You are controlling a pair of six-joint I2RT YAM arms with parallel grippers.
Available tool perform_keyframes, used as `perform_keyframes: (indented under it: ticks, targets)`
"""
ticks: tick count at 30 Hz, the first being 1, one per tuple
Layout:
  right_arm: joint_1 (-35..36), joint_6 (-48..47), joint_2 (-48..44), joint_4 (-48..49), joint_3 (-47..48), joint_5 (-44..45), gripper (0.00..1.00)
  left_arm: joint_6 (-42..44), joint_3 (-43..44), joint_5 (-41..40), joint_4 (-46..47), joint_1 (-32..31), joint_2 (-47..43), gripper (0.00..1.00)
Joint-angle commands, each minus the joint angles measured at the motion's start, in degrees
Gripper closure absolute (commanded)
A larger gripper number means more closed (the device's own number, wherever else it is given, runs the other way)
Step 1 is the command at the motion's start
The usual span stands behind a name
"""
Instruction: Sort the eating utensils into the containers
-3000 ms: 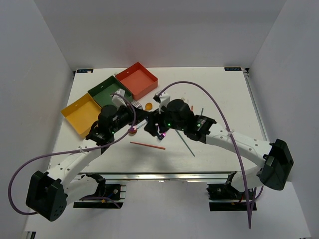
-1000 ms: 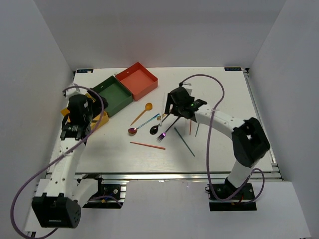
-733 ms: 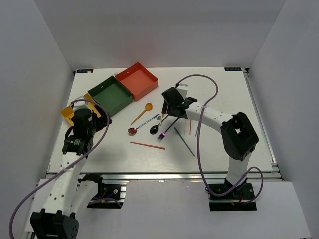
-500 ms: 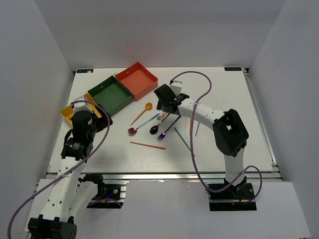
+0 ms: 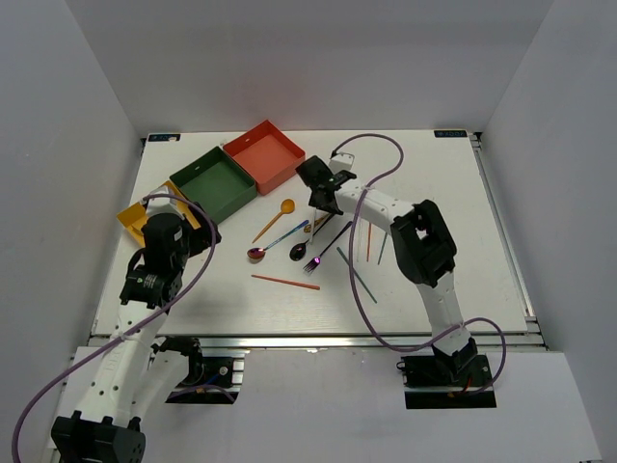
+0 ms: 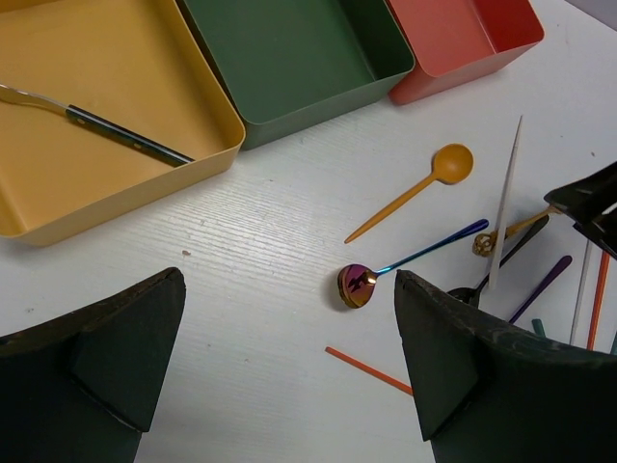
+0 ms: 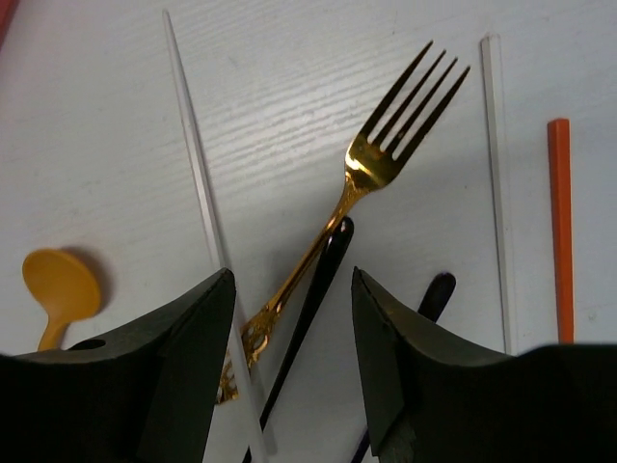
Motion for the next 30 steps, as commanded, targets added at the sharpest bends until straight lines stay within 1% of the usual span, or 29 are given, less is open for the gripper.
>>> perform_keyframes:
  ticks: [1,9,15,20,26,29,30]
  targets:
    - [-2.07,0.97,2.77,-2.06,5.81,1.19,0.43,0.60,0.67,-0.69,-0.12,-0.98,-0.79,0.02]
    - [-3.83,0.26,8.31,-2.95,10.39,0.48,0.46,0.60,0.94,-1.04,-0.47,-1.51,-0.79,0.02]
    - [-4.01,1.93,7.97,-1.99,7.85,-1.27,0.49,0.25,1.02,-3.33,-0.82,-1.51,-2.11,0.02]
    - [-4.01,3.08,6.30,1.08,2.93,-1.27,0.48,0.16,1.11,-3.68,-1.08,-1.51,-1.67,0.02]
    - [-4.36,3.87,8.93,0.04,4.59,-1.36,0.49,-0.10,1.11,-5.00,-1.43,-1.51,-1.76,0.02]
    - [-4.45,3.78,8.93,0.92,4.24,-2.07,0.50,-0.80,1.29,-7.28,-2.14,-1.51,-2.72,0.02]
    - [-4.54,4.13,8.84,1.00,3.71,-1.98,0.50,-1.07,1.37,-9.29,-2.40,-1.51,-3.07,0.02]
